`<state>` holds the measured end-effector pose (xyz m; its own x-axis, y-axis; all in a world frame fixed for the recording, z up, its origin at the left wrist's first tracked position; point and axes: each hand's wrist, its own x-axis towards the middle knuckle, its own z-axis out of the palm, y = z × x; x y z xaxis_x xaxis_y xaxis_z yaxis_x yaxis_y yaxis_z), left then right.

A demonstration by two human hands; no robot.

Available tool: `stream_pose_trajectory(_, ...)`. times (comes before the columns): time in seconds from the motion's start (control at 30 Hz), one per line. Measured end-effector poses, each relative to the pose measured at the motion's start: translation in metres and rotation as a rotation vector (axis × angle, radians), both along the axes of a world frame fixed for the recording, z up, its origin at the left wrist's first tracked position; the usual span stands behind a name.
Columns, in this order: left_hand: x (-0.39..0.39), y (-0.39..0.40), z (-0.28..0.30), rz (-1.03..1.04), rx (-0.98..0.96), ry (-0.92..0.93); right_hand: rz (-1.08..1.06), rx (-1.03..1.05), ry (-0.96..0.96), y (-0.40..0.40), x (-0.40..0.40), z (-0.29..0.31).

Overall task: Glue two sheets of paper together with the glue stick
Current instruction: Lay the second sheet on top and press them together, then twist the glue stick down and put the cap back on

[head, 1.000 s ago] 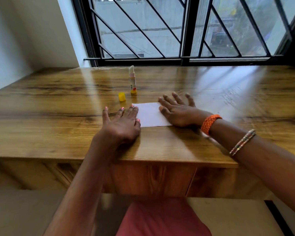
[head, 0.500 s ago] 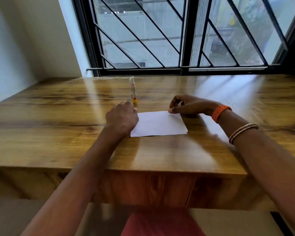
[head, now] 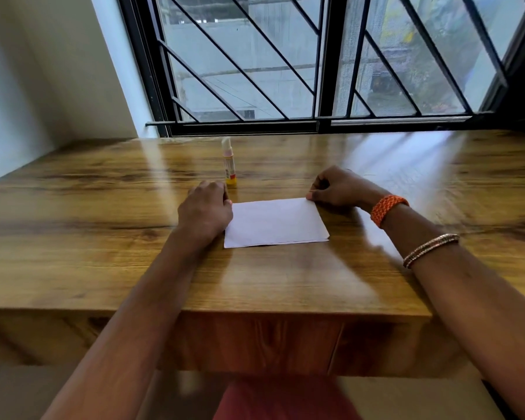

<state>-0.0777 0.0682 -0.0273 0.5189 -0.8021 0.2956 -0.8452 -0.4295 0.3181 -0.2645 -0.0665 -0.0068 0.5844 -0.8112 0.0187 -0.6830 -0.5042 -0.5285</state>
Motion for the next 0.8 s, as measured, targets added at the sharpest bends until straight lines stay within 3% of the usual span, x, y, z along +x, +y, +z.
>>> stream_pose_trajectory(0.3,-0.003,0.000,0.002,-0.033,-0.053,0.075,-0.050,0.010,0.016,0.010,0.004,0.001)
stream_pose_trajectory(0.57,-0.004,0.002,0.008,-0.107,-0.218,0.284,-0.071,0.025,-0.013,0.014,0.004,0.003)
stream_pose_trajectory(0.67,-0.003,0.003,0.010,-0.120,-0.315,0.339,-0.073,0.117,-0.153,0.015,0.004,0.006)
stream_pose_trajectory(0.8,-0.003,0.007,0.013,-0.132,-0.482,0.574,-0.054,0.228,-0.390,0.021,0.001,0.010)
